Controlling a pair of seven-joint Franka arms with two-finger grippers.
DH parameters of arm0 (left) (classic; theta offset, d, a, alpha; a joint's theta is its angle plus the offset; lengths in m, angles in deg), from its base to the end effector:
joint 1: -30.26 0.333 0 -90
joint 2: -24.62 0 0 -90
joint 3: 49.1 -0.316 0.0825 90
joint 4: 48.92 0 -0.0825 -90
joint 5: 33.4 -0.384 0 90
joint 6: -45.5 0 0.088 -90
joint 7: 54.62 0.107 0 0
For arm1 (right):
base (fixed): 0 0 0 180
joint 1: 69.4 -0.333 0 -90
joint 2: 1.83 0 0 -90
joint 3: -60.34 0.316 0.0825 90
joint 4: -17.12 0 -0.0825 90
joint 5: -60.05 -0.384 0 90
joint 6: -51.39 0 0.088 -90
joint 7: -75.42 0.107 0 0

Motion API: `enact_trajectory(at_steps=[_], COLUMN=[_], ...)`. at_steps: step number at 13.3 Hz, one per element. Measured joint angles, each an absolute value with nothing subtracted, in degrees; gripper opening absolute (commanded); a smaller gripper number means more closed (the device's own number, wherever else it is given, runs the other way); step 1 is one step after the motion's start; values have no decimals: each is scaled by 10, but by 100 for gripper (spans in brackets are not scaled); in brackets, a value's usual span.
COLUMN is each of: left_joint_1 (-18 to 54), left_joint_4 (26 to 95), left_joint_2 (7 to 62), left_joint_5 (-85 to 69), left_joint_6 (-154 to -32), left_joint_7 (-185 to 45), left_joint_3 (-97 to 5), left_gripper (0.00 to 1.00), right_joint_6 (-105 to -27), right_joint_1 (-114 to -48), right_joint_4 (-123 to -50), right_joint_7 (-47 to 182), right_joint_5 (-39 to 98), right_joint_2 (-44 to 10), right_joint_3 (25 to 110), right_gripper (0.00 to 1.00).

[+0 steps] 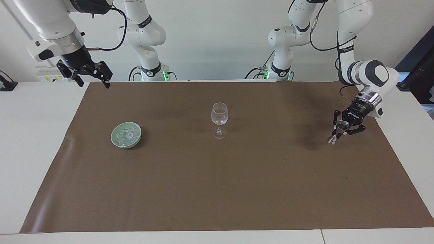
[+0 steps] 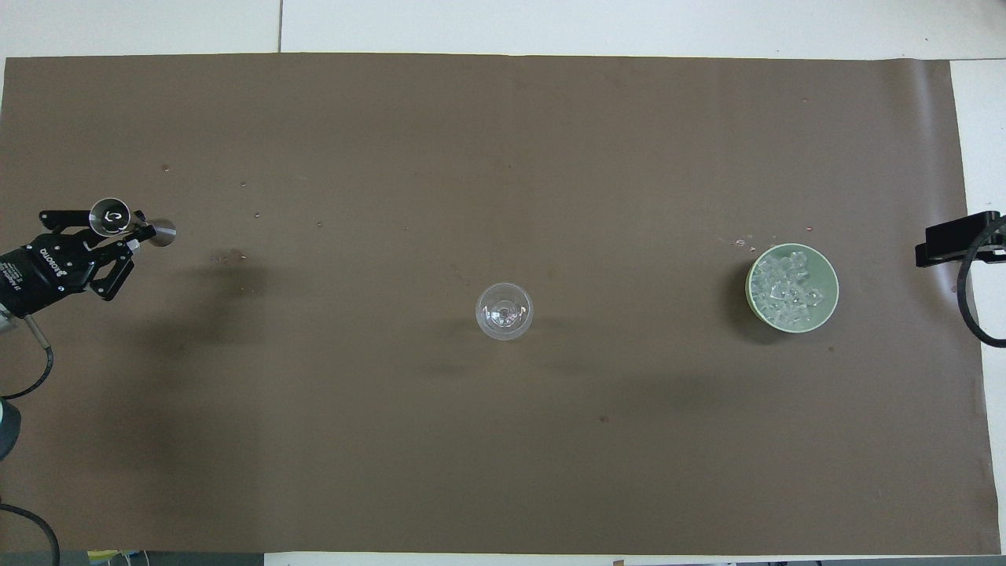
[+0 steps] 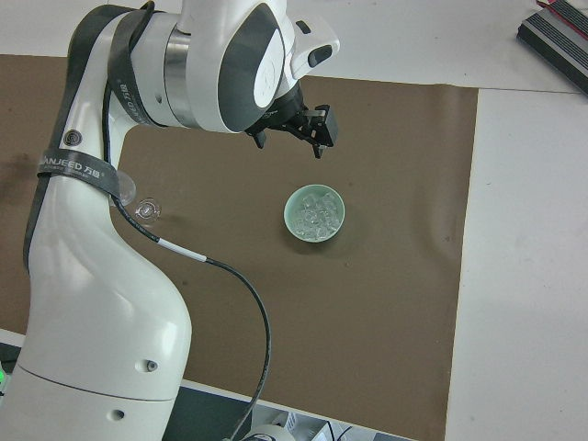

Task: Pour wine and add ice with both arms
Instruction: 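Close the left gripper around the metal jigger cup and lift it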

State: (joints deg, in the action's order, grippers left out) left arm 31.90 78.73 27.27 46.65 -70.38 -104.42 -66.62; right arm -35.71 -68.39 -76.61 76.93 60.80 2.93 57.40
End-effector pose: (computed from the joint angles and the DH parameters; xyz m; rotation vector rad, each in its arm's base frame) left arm 0.5221 0.1203 0.3707 1.0460 1.7527 -0.5603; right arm 0.5215 -0.0387 0.6343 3.1295 -0.1495 -0.0516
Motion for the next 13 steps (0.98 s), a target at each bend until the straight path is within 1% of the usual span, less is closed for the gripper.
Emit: enact_trajectory(at_steps=[3,7,10,13], left_joint_1=[266,208,201,200], left_joint_4=[790,789,789,783], left_joint_2=[219,172,145,135], left_joint_5=[402,328,280,251], left_joint_6=[-704,-705,-707,-738], left_joint_7=[-1132,-1251,-1321,-1385], left_joint_3=[-664,-638,-570,-497], left_gripper=[0,0,0,0], right_joint_6=[-357,-357,-357,-357], right_joint_1=[-684,-684,-684,-684], right_joint_4=[-766,-766,-766,-766], right_joint_7=[769,769,769,769], right_joint_5=[608,608,608,608], right_joint_2=[29,29,29,29], right_joint_3=[574,574,574,574], right_gripper=[100,100,100,100])
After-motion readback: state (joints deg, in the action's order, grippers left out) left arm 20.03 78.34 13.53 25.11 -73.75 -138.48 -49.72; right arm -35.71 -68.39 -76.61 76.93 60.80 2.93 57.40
